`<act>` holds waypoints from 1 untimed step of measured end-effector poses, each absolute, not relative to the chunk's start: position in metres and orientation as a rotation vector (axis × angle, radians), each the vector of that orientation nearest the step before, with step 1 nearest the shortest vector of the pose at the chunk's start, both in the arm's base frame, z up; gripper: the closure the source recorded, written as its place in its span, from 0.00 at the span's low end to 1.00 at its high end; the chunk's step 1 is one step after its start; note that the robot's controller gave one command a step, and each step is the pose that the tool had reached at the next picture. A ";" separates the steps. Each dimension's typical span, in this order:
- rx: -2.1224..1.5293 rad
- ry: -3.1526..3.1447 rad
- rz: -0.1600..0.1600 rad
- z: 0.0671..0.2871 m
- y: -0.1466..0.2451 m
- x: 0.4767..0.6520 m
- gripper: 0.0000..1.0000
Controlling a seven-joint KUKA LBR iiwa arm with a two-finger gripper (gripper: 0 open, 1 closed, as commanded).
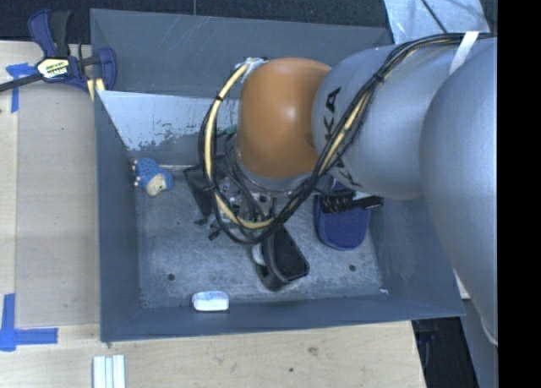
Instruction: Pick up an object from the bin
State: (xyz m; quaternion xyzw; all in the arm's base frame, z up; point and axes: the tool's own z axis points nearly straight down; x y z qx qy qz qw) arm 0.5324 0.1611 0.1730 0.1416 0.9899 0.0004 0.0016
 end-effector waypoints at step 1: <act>0.505 3.095 0.003 0.188 0.156 0.553 1.00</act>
Offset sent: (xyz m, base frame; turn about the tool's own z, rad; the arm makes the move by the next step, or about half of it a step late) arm 0.0187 -0.0047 0.0143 0.0418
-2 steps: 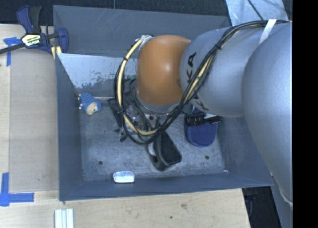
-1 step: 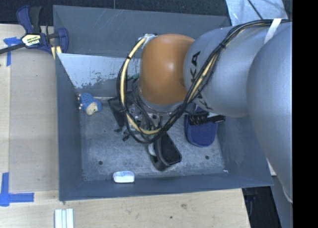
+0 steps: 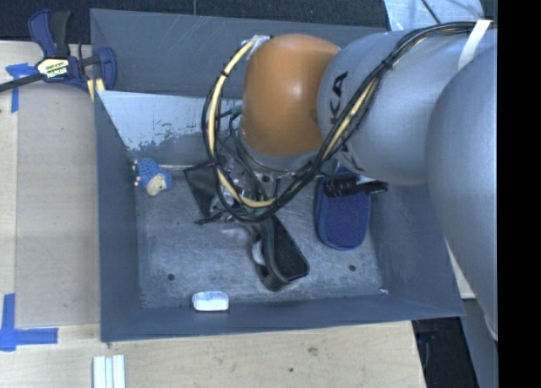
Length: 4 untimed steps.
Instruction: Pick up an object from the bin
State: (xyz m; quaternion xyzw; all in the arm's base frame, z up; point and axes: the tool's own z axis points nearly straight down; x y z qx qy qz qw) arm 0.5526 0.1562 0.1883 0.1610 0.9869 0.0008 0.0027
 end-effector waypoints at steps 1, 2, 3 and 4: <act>0.249 3.133 -0.004 0.133 0.113 0.563 1.00; -0.005 3.126 0.004 0.099 0.088 0.582 1.00; -0.308 3.118 0.001 0.178 0.080 0.544 1.00; -0.305 3.123 0.001 0.176 0.080 0.543 0.00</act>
Offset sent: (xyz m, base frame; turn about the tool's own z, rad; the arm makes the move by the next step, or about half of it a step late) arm 0.0097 -0.0403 -0.0535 -0.1674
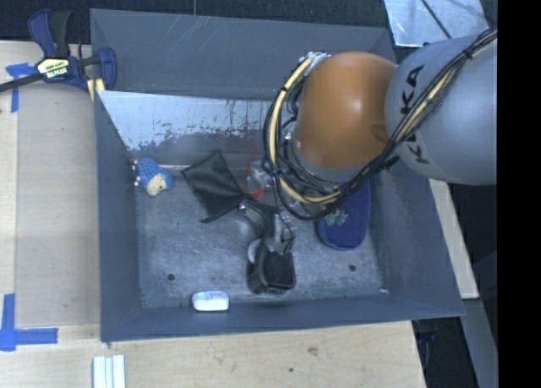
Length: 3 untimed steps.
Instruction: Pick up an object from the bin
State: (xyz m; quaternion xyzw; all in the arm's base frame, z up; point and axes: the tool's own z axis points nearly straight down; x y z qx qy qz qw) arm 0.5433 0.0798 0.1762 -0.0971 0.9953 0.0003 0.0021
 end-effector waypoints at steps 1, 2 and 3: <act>-0.753 3.049 0.002 0.098 0.129 0.602 0.00; -0.770 3.046 0.000 0.068 0.114 0.612 0.00; -0.766 3.043 0.001 0.071 0.115 0.613 1.00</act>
Offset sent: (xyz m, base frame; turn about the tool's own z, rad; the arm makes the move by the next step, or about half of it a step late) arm 0.0592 0.0481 -0.0762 -0.2897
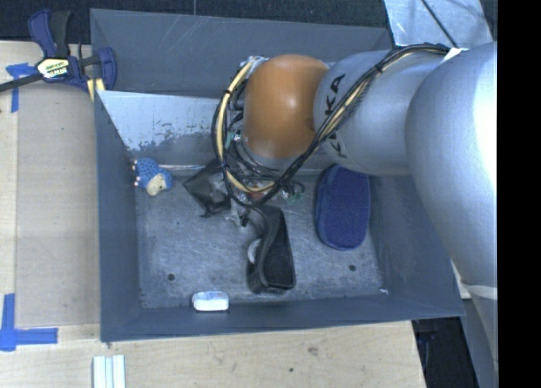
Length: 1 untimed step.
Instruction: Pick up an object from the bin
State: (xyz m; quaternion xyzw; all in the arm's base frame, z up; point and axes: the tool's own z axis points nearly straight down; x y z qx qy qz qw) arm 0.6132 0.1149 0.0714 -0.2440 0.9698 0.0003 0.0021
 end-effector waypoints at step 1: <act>-0.866 3.007 -0.002 0.211 0.103 0.590 1.00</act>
Offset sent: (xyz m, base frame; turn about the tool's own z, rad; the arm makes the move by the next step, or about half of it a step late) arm -0.0260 -0.0116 0.1337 -0.0707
